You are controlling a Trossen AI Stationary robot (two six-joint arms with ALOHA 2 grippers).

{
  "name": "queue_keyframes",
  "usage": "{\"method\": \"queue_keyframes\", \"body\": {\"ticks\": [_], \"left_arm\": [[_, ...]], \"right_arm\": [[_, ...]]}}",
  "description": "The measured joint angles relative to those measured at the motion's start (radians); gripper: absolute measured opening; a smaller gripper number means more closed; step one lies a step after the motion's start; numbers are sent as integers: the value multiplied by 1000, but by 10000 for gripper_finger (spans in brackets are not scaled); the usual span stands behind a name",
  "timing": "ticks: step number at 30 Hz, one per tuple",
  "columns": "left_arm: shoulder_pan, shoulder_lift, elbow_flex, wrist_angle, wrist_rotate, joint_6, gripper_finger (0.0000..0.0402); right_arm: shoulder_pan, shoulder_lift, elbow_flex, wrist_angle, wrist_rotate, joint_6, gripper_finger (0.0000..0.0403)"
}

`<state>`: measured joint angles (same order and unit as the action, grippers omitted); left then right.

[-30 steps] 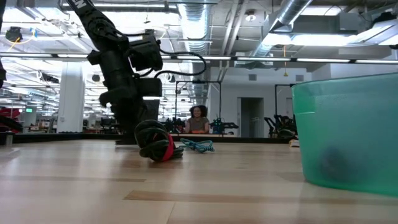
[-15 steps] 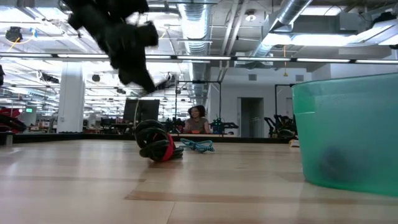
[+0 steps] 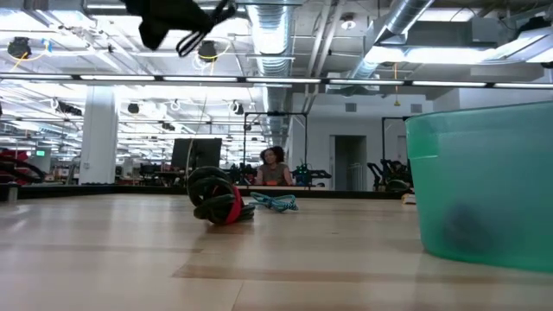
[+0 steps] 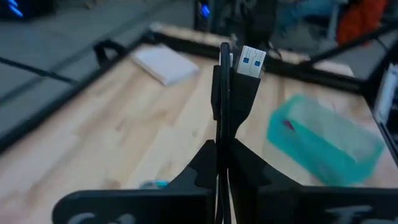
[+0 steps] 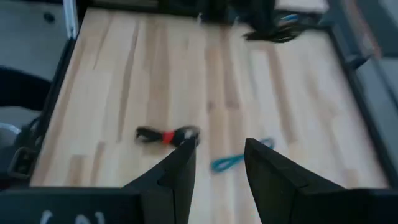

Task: Pick and place USB-C Cables
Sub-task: Put the top black usb cable into the bin

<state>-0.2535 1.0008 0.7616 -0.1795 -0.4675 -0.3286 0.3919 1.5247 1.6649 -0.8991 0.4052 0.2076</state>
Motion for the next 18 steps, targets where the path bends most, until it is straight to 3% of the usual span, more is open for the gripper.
{"method": "queue_keyframes", "body": {"ticks": [5, 10, 14, 18], "left_arm": [[-102, 5, 0, 57, -171, 19, 3], [-156, 6, 0, 137, -193, -13, 3], [-186, 10, 0, 203, -194, 21, 4], [-186, 43, -19, 289, -183, 51, 4]], "right_arm": [[-109, -155, -246, 275, -40, -85, 161], [-223, -261, -479, 656, -258, -101, 161], [-250, -257, -588, 861, -368, -139, 163], [-234, -179, -628, 966, -380, -227, 182]]}}
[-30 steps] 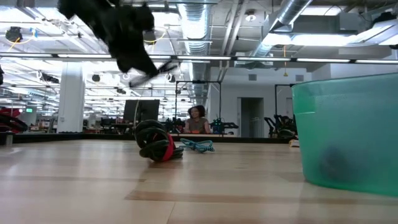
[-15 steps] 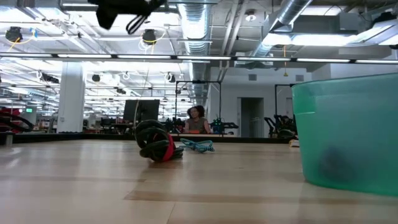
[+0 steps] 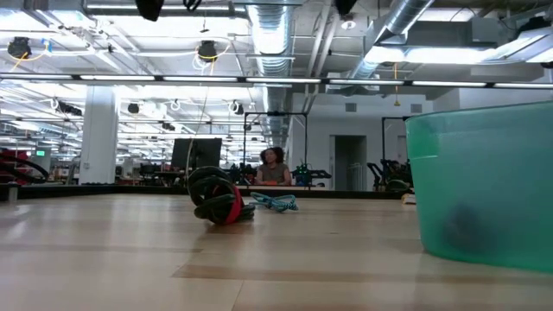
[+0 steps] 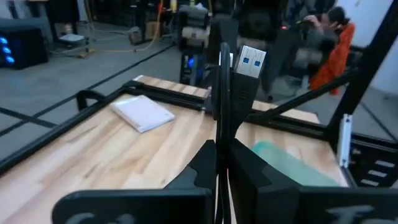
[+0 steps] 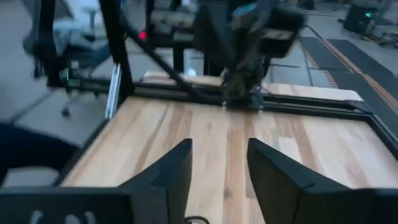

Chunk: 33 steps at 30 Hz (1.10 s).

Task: Pick and place USB-C Cables
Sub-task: Put the top black usb cable into the bin

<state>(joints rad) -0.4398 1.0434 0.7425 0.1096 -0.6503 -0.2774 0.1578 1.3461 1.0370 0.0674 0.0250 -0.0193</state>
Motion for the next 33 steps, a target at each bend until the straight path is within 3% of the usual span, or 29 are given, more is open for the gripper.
{"method": "queue_keyframes", "body": {"ticks": [6, 11, 18, 33], "left_arm": [[46, 65, -29, 179, 116, 4, 4], [46, 100, -28, 242, 111, 30, 4], [47, 162, -28, 317, 114, 41, 4], [79, 168, -28, 408, 130, 217, 4]], "right_arm": [[2, 122, 20, 158, -38, -73, 253], [1, 149, 51, 190, -52, -102, 288], [-27, 141, 54, 298, -77, -128, 294], [-26, 148, 54, 360, -103, 18, 294]]}}
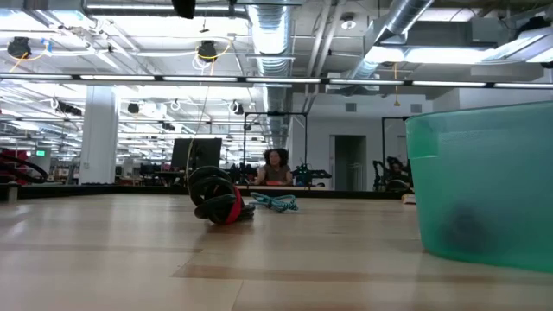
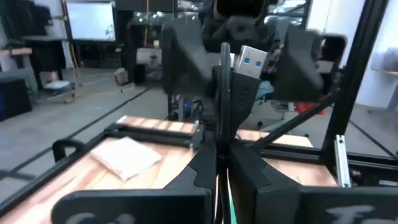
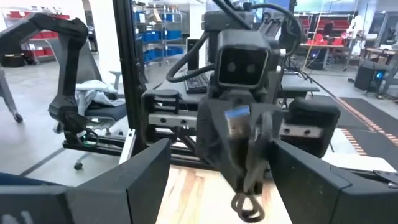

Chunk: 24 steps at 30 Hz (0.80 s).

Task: Pick and place USB-C Cables
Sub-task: Put the top black usb cable into the bin

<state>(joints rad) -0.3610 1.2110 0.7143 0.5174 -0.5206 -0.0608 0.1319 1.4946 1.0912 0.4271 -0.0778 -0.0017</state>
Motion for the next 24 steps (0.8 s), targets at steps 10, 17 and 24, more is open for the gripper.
{"method": "queue_keyframes", "body": {"ticks": [10, 17, 24], "left_arm": [[23, 2, 0, 14, 28, 37, 4], [51, 2, 0, 13, 58, 38, 4], [83, 2, 0, 39, 108, 32, 4]], "right_arm": [[4, 0, 0, 20, 3, 28, 294], [3, 0, 0, 38, 4, 28, 294], [3, 0, 0, 40, 78, 28, 294]]}}
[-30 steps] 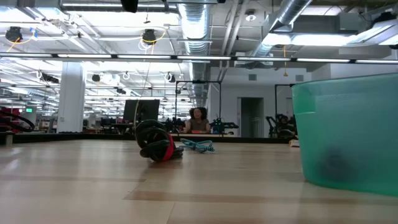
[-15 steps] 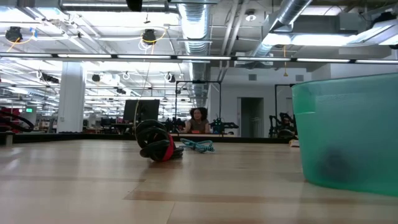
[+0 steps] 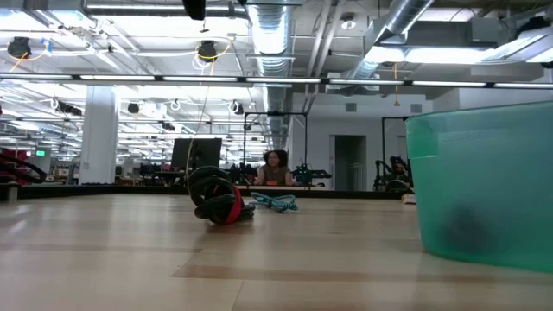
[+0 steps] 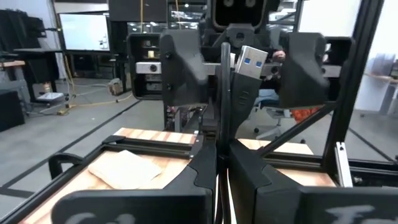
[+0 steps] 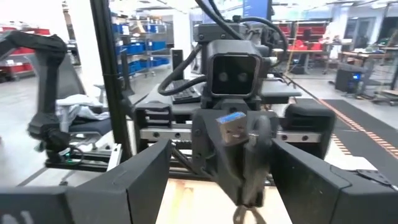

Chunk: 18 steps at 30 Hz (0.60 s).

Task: Pick and place USB-C Cables
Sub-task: Put the top black usb cable into the bin

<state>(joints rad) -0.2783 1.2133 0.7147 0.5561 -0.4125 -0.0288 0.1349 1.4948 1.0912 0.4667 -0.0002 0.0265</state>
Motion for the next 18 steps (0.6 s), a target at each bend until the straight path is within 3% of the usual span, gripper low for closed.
{"method": "queue_keyframes", "body": {"ticks": [18], "left_arm": [[13, 0, 0, 19, 34, 1, 4]], "right_arm": [[-18, 0, 0, -21, 145, 0, 290]]}}
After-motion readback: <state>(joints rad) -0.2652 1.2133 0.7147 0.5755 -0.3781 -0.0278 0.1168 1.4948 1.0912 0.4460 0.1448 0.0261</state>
